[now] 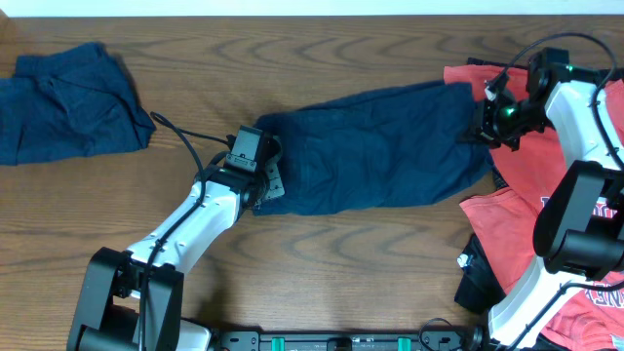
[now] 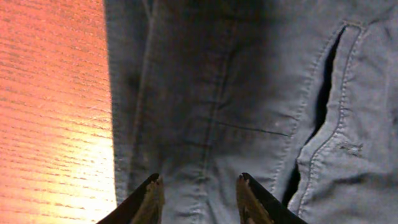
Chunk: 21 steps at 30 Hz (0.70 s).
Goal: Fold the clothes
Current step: 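Lift the right end with the right gripper toward the far right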
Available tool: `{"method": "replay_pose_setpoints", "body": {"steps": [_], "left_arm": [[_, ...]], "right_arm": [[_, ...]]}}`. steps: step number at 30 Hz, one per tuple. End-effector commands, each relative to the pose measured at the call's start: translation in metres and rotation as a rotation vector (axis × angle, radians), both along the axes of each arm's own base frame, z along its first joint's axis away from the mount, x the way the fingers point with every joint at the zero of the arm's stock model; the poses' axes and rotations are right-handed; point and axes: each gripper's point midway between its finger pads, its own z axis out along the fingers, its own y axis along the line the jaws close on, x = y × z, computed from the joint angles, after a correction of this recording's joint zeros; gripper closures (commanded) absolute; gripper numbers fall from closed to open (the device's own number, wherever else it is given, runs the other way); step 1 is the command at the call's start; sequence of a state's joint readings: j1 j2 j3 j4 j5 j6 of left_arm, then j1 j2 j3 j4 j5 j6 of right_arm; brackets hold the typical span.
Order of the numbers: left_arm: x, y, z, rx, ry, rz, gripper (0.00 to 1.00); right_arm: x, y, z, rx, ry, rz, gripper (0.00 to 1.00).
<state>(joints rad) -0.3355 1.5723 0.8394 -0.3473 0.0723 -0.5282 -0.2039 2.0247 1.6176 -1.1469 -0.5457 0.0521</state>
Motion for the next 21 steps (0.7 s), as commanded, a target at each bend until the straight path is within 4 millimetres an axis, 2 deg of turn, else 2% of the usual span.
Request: {"method": "replay_pose_setpoints", "body": {"steps": [1,2,4,6,9,10,17,21], "left_arm": [[-0.001,0.004,-0.003,0.013,0.005,0.012,0.63],[0.000,0.004,-0.003,0.015,0.005,0.013,0.64],[-0.001,0.004,-0.006,0.018,0.013,0.013,0.73],[-0.003,0.005,-0.012,0.024,0.030,0.013,0.87],[-0.006,0.006,-0.025,0.036,0.068,0.013,0.90],[-0.008,0.006,-0.028,0.040,0.080,0.013,0.94],[-0.015,0.008,-0.058,0.063,0.159,0.015,0.94],[-0.017,0.009,-0.065,0.069,0.176,0.015,0.94]], "right_arm": [[0.010,0.005,0.023,-0.011,-0.069,0.039,0.99],[0.010,0.006,0.026,-0.011,-0.071,0.044,0.99],[0.011,0.011,0.030,-0.012,-0.075,0.059,0.99],[0.010,0.017,0.033,-0.012,-0.075,0.075,0.99],[0.009,0.029,0.033,-0.012,-0.072,0.105,0.99],[0.008,0.032,0.033,-0.013,-0.071,0.114,0.99],[0.000,0.061,0.032,-0.031,-0.053,0.191,0.99],[-0.003,0.079,0.035,-0.073,-0.057,0.252,0.99]]}}
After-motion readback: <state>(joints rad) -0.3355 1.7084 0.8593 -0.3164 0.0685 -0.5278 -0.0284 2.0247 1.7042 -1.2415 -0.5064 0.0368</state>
